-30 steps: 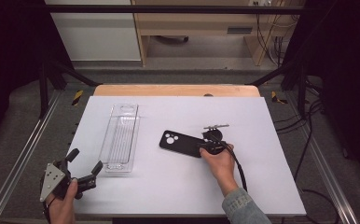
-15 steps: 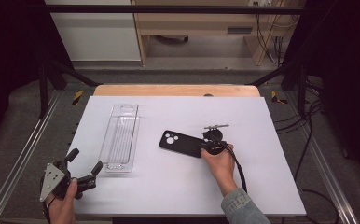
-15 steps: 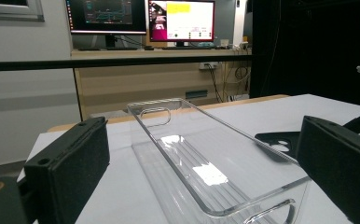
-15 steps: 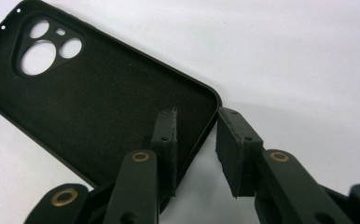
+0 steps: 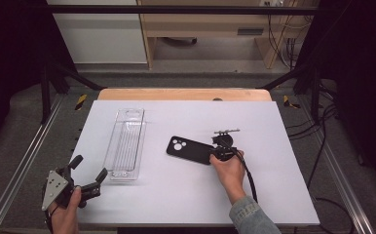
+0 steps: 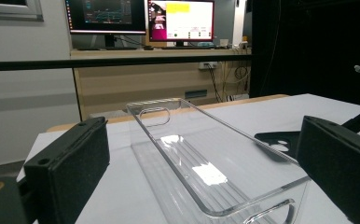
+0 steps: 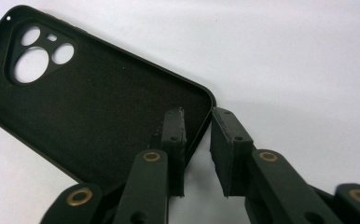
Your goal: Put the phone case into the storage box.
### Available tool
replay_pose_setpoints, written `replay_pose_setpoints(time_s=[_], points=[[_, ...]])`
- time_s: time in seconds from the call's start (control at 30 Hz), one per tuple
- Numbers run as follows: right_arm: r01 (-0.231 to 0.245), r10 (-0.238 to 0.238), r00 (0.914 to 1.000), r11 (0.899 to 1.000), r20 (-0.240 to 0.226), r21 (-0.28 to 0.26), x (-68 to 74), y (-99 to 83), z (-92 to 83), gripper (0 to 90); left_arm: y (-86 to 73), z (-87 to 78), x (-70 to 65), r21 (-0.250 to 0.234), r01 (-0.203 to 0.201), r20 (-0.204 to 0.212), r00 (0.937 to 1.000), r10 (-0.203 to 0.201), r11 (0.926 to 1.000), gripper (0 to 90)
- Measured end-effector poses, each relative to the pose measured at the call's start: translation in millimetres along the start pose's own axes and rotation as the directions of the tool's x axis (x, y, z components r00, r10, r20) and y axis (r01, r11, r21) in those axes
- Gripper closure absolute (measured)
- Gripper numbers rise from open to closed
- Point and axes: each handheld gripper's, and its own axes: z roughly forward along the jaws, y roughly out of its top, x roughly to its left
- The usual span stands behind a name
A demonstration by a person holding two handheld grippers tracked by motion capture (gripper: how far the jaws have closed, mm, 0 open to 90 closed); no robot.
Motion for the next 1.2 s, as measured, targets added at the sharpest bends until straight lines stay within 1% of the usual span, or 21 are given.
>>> replay_pose_setpoints(time_s=[0.17,0.27,0.43,0.67,0.8,0.83,0.87,0.9,0.93,0.97,1.0,1.03,1.07,1.1,1.13,1.2], points=[[-0.02,0.02,0.9998,1.0,0.007,-0.002,0.1,0.2,0.0,79.0,0.0,0.3,-0.1,0.001,0.0,0.001,1.0,0.0,1.0,2.1],[-0.038,0.038,0.9993,0.999,0.005,-0.007,0.8,0.7,0.7,82.4,-0.1,0.3,0.0,0.0,0.0,0.001,1.0,0.0,1.0,2.1],[-0.043,0.044,0.999,0.999,0.009,-0.013,1.7,1.0,1.5,84.7,-0.2,0.5,0.2,0.0,0.001,0.001,1.0,-0.001,1.0,2.0],[-0.064,0.064,0.9979,0.998,-0.006,-0.017,-0.2,1.4,2.1,87.8,-0.1,0.4,0.4,0.0,0.001,0.0,1.0,-0.001,1.0,2.1],[-0.065,0.065,0.9978,0.998,-0.016,-0.023,-0.7,0.9,1.8,88.1,0.2,-0.2,0.9,-0.001,0.0,-0.003,1.0,0.0,1.0,2.1],[-0.065,0.064,0.9977,0.997,-0.021,-0.048,-0.2,-0.2,-0.2,88.2,0.4,-0.5,1.1,-0.002,0.001,-0.005,1.0,-0.001,1.0,2.1],[-0.065,0.064,0.9977,0.997,-0.021,-0.048,-0.2,-0.2,-0.2,88.2,0.7,-0.9,1.1,-0.005,0.002,-0.006,1.0,-0.002,1.0,2.1],[-0.066,0.065,0.9976,0.996,-0.025,-0.062,0.2,-0.7,-1.6,88.3,1.0,-1.3,1.0,-0.005,0.002,-0.007,1.0,-0.002,1.0,2.1],[-0.069,0.067,0.9974,0.993,-0.027,-0.096,1.2,-1.0,-4.8,88.3,1.3,-1.6,0.9,-0.006,0.003,-0.008,1.0,-0.003,1.0,2.1],[-0.069,0.067,0.9974,0.993,-0.027,-0.096,1.2,-1.0,-4.8,88.3,1.7,-2.1,0.8,-0.008,0.004,-0.009,1.0,-0.004,1.0,2.1],[-0.074,0.071,0.997,0.99,-0.03,-0.116,1.7,-0.9,-6.4,88.3,2.2,-2.5,0.5,-0.009,0.005,-0.01,0.9999,-0.005,0.9999,2.1],[-0.079,0.075,0.9967,0.985,-0.032,-0.155,2.9,-0.3,-10.3,88.3,2.7,-3.0,0.2,-0.007,0.006,-0.012,0.9999,-0.006,1.0,2.1],[-0.079,0.075,0.9967,0.985,-0.032,-0.155,2.9,-0.3,-10.3,88.3,3.2,-3.5,-0.5,-0.008,0.011,-0.011,0.9999,-0.011,0.9999,2.1],[-0.088,0.082,0.9959,0.978,-0.038,-0.188,4.4,0.3,-13.9,88.3,3.8,-3.9,-1.2,-0.01,0.01,-0.009,0.9999,-0.01,0.9999,2.1],[-0.088,0.082,0.9959,0.978,-0.038,-0.188,4.4,0.3,-13.9,88.3,4.7,-4.3,-2.2,-0.009,0.009,-0.009,0.9999,-0.009,0.9999,2.1],[-0.091,0.084,0.9956,0.97,-0.041,-0.226,5.7,0.8,-17.9,88.3,6.8,-5.7,-4.9,-0.006,0.01,-0.014,0.9999,-0.01,0.9999,2.1]])
